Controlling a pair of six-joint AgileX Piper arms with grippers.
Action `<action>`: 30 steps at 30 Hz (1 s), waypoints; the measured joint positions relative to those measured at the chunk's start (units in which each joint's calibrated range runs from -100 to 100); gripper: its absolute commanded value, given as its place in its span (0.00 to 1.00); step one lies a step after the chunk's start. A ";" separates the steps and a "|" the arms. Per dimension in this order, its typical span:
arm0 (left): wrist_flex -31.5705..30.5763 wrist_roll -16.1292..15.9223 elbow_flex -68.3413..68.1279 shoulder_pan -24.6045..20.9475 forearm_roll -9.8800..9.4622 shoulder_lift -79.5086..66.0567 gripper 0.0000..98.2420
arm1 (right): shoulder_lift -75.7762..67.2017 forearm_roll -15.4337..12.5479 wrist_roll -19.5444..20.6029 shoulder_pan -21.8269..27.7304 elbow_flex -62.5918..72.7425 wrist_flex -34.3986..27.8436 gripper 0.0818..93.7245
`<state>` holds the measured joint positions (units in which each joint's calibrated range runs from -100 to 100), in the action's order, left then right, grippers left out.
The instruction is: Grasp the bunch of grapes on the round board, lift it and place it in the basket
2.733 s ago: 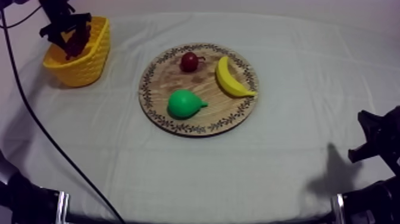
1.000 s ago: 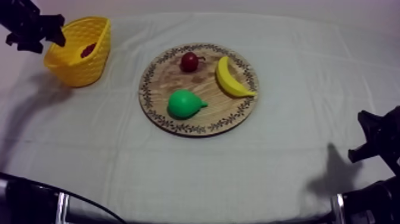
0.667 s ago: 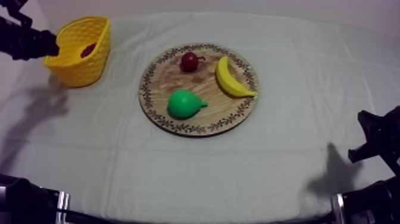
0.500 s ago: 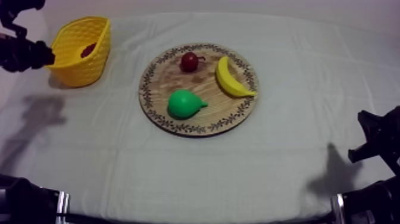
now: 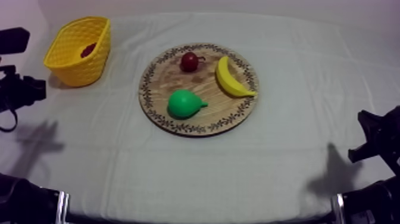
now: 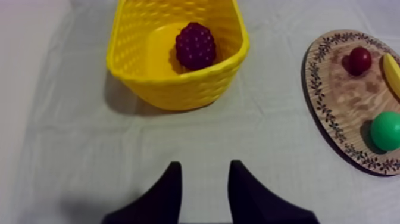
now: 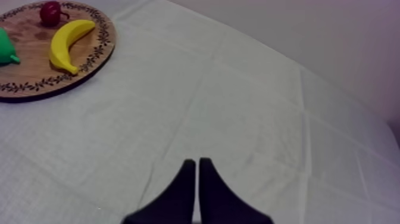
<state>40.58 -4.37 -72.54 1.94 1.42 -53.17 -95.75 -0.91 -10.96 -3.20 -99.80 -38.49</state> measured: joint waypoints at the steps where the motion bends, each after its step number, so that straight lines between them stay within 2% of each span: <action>1: -0.29 0.21 -1.35 -0.04 -0.05 -1.65 0.17 | 0.00 0.00 0.00 0.00 0.00 0.00 0.00; 4: -0.37 1.07 -5.00 -0.16 -0.05 -6.30 0.06 | 0.00 0.00 0.00 0.00 0.00 0.00 0.00; 8: -0.22 2.27 -8.97 -0.23 -0.07 -12.25 0.01 | 0.00 0.00 0.00 0.00 0.00 0.00 0.00; 14: 1.85 3.18 -14.27 -0.12 -0.93 -21.42 0.00 | 0.00 0.00 0.00 0.00 0.00 0.00 0.00; 18: 4.78 5.62 -16.31 0.06 -2.47 -26.62 0.00 | 0.00 0.00 0.00 0.00 0.00 0.00 0.00; 22: 5.35 7.55 -18.67 0.17 -2.59 -30.99 0.00 | 0.00 0.00 0.00 0.00 0.00 0.00 0.00; 25: 5.33 7.19 -19.60 0.34 -2.59 -33.96 0.00 | 0.00 0.00 0.00 0.00 0.00 0.00 0.00; 30: 0.82 5.38 -22.75 0.79 -2.88 -37.65 0.00 | 0.00 0.00 -0.06 0.00 0.00 0.00 0.00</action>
<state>41.39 1.00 -95.29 2.73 -1.45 -90.81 -95.75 -0.91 -11.01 -3.20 -99.80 -38.49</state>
